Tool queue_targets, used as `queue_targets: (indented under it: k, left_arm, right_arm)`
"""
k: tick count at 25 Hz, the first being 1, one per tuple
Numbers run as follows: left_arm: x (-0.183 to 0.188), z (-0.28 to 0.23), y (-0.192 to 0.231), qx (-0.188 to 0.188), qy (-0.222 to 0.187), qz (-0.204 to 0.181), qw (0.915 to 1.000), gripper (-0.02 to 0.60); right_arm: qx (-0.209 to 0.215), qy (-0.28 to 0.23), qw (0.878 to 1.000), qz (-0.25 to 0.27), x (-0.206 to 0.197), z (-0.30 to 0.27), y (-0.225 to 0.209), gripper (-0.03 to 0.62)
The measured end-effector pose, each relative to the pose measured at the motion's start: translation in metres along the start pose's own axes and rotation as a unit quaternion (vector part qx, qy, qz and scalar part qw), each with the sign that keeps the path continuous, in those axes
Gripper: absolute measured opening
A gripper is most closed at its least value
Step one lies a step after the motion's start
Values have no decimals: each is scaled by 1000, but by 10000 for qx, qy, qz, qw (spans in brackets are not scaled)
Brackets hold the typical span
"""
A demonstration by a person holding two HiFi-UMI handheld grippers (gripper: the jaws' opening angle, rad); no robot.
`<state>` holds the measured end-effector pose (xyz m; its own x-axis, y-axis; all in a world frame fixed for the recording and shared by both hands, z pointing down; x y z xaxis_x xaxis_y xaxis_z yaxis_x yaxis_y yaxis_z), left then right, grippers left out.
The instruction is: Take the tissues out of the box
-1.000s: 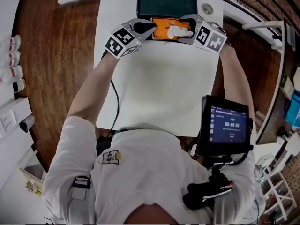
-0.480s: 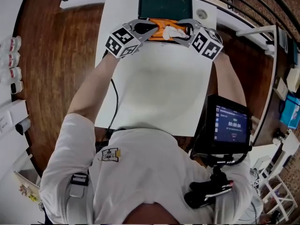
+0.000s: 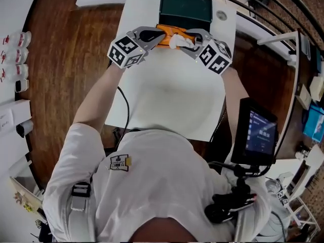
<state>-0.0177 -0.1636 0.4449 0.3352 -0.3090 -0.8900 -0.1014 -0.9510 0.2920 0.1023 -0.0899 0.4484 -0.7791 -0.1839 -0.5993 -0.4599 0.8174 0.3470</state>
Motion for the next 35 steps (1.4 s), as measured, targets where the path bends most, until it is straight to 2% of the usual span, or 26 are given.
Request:
queue_targets:
  k: [4, 10, 14, 24, 29, 31, 33, 35]
  left_arm:
    - [-34, 22, -9, 135, 69, 244, 9996, 0]
    - [-77, 12, 2, 320, 409, 728, 9960, 0]
    - [-92, 1, 5, 391, 616, 938, 9929, 0]
    - [-100, -4, 11, 377, 642, 966, 9925, 0]
    - [-93, 8, 6, 174, 544, 719, 9958, 0]
    - [-95, 18, -8, 42, 416, 624, 9972, 0]
    - [-108, 35, -45, -116, 354, 621, 9974, 0]
    - [-130, 47, -84, -329, 473, 721, 9957, 0]
  right_arm:
    - [97, 14, 10000, 12, 10, -18, 35, 215]
    - [213, 167, 9996, -32, -9, -51, 57, 219]
    - [338, 305, 9989, -107, -21, -67, 64, 232]
    - [468, 223, 9984, -244, -23, -71, 61, 298]
    - [171, -138, 9986, -481, -21, -56, 65, 302]
    - [-28, -402, 9965, -732, -16, -39, 80, 301]
    - [-81, -702, 9928, -968, -4, -17, 123, 271]
    - [-4, -936, 9885, -1187, 6, -2, 172, 257]
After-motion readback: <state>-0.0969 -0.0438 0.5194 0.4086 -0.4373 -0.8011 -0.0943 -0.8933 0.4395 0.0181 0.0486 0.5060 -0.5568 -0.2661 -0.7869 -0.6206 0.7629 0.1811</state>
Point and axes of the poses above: the fingertips, and each gripper's own axes: z backward along the fingers, y to its left, x out of its top, the point moved 6 cm from there along z, backward along the fingers, and after that the axes turned 11 degrees about z, right-handed, at the moved point
